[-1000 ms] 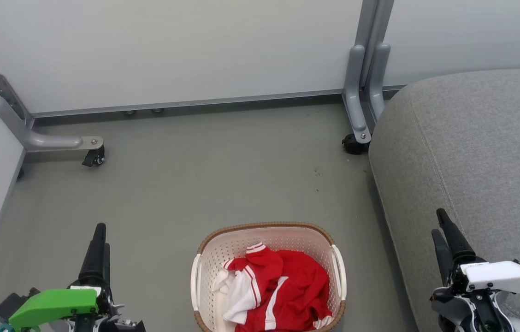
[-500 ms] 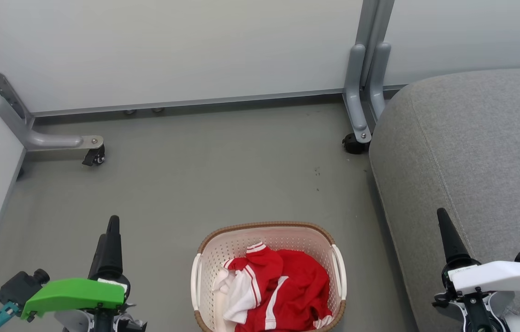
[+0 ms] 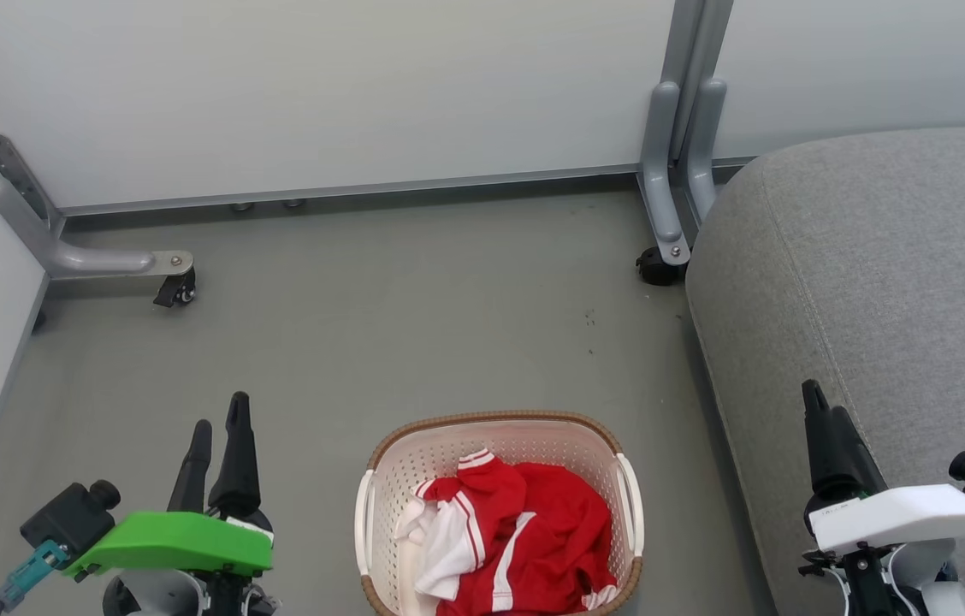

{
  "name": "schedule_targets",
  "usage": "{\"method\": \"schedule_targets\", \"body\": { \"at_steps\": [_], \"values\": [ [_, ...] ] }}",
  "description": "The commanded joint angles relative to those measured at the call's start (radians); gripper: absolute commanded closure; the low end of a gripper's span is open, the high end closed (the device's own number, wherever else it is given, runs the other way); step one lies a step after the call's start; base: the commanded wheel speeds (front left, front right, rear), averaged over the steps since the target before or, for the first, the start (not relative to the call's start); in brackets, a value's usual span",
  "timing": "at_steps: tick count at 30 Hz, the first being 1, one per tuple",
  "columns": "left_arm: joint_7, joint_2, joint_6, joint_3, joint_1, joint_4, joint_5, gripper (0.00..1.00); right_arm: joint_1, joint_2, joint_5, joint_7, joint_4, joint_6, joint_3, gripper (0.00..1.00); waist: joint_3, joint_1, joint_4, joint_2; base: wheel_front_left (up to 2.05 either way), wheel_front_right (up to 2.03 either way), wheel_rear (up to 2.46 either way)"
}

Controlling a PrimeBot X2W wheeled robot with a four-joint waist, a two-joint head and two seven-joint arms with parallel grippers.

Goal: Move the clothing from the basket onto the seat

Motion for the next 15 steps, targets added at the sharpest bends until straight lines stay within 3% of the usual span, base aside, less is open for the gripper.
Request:
{"method": "schedule_targets", "body": {
  "at_steps": [1, 15],
  "values": [
    [-0.012, 0.006, 0.002, -0.009, 0.001, -0.019, 0.041, 0.0, 0.006, -0.004, -0.037, -0.013, -0.018, 0.001, 0.008, 0.0, 0.0, 0.0, 0.0, -0.0001, 0.0, 0.0, 0.0],
    [-0.055, 0.007, 0.003, -0.049, 0.009, -0.023, 0.213, 0.0, 0.023, -0.007, -0.203, -0.056, -0.027, 0.001, 0.039, 0.0, -0.002, 0.0, 0.004, -0.0001, 0.0, 0.0, 0.0]
  ]
}}
